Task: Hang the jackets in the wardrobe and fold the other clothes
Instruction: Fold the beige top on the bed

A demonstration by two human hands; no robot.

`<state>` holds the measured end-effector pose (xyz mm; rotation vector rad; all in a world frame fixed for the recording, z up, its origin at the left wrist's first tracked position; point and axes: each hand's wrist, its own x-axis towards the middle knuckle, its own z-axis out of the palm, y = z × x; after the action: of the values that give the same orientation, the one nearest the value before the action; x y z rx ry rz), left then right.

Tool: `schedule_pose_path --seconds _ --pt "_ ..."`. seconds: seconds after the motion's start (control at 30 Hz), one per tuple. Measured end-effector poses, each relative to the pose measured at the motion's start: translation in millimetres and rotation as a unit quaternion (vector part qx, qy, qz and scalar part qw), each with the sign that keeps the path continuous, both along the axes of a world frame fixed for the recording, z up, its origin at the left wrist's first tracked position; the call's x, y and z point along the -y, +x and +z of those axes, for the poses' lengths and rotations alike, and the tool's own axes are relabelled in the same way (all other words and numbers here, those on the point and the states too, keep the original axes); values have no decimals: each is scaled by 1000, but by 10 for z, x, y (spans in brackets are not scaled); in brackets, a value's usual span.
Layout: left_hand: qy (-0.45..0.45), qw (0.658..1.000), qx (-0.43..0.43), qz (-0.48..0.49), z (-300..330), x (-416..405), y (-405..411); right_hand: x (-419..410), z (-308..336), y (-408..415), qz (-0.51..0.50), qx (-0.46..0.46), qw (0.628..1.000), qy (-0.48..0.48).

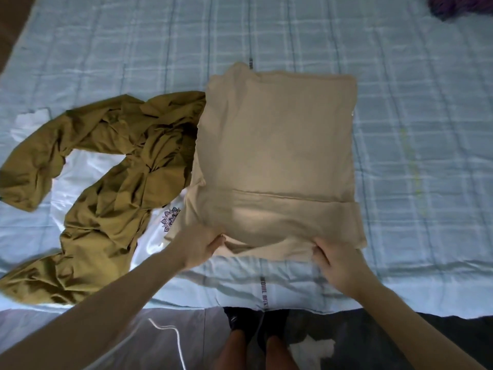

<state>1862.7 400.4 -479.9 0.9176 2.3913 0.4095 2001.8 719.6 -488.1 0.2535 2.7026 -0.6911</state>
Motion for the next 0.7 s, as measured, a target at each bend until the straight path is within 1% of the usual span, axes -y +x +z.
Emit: schedule_pose_path --seconds 0.03,0.07,0.13,0.17,0.2,0.27,0.33,0.37,0.43,0.5,0.57,0.63,0.7 --pt "-14 999 27 17 -17 -37 -63 -23 -34 -39 -52 31 998 -33" --pt "-23 998 47 38 -55 -70 -124 -37 -66 -81 -83 35 995 -50" --pt "-42 995 50 71 -103 -142 -175 6 -90 -145 -82 20 996 -21" --pt "-36 997 14 64 -118 -177 -162 42 -107 -155 -69 2 997 17" --pt "-18 998 -58 25 -128 -202 -128 74 -135 -152 -48 -31 997 59" --pt "3 980 -181 -84 -118 -195 -31 142 -161 -105 41 -132 981 139" --pt "14 959 -233 -163 -126 -123 16 131 -179 -47 154 -209 949 180" --pt "16 956 -228 -186 -134 -57 21 87 -198 -6 189 -217 940 185" --pt "11 954 -201 -223 -121 94 23 -3 -175 78 213 -190 940 186" --pt "-14 951 -197 -240 -83 238 9 -84 -131 149 219 -128 949 186" --pt "-68 946 -205 -243 -37 338 -23 -135 -87 206 226 -62 951 201" --pt "-145 934 -207 -251 22 366 -27 -139 -45 223 231 -3 948 220" --pt "-173 922 -228 -260 9 368 11 -111 -8 206 211 28 951 225"
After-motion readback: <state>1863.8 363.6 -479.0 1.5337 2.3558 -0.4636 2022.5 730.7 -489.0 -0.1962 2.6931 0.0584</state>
